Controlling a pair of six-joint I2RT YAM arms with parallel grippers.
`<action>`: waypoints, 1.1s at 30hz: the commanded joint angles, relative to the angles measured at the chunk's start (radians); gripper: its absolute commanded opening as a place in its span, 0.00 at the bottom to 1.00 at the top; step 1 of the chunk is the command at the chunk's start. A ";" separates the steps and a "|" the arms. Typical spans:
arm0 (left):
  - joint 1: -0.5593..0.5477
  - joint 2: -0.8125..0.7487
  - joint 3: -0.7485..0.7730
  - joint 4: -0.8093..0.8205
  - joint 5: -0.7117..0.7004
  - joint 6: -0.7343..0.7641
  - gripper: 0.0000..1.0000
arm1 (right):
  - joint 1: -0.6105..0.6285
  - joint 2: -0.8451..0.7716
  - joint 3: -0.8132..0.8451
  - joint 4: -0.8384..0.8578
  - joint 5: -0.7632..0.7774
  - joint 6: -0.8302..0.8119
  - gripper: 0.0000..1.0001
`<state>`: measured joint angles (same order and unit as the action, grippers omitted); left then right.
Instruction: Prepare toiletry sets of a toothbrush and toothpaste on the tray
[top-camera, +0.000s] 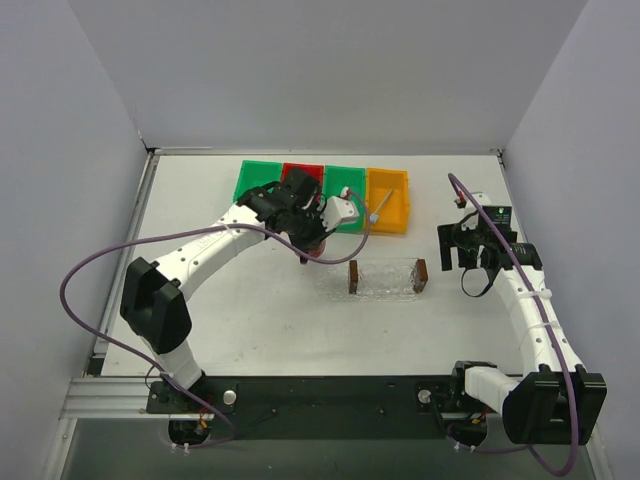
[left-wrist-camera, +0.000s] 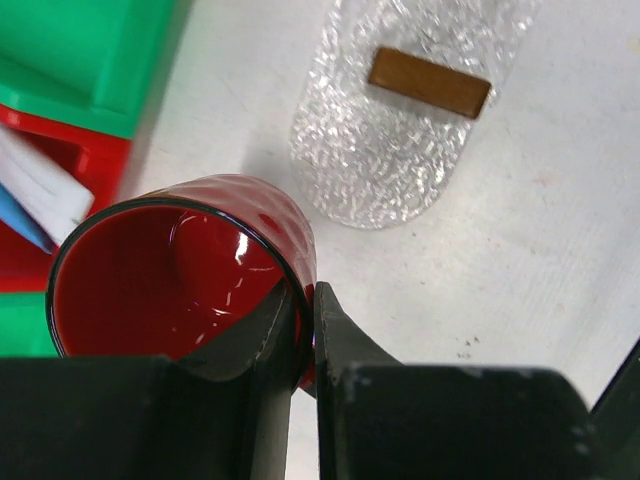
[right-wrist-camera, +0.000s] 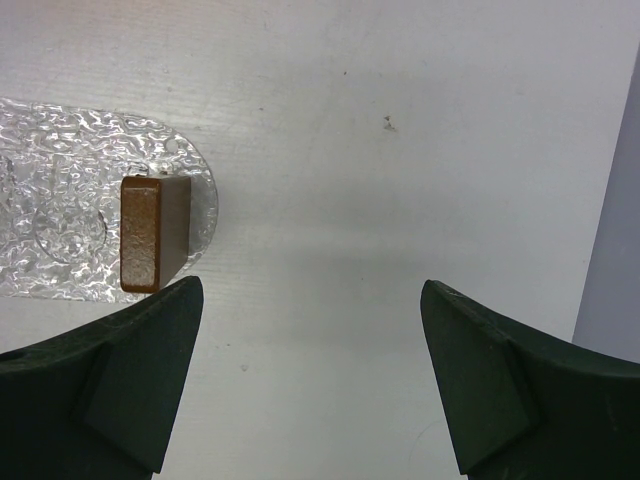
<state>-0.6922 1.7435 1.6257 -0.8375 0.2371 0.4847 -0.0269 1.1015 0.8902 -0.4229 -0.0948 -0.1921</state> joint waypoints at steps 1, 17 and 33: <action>-0.023 -0.108 -0.120 0.173 0.039 0.006 0.00 | -0.010 -0.022 -0.007 0.004 -0.010 -0.009 0.85; -0.119 -0.072 -0.244 0.319 0.028 -0.037 0.00 | -0.010 -0.015 -0.010 0.004 -0.002 -0.012 0.85; -0.139 -0.029 -0.279 0.334 0.051 -0.029 0.00 | -0.011 -0.011 -0.011 0.006 0.000 -0.015 0.85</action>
<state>-0.8242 1.7161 1.3388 -0.5789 0.2543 0.4484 -0.0330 1.1015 0.8902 -0.4229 -0.0944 -0.1967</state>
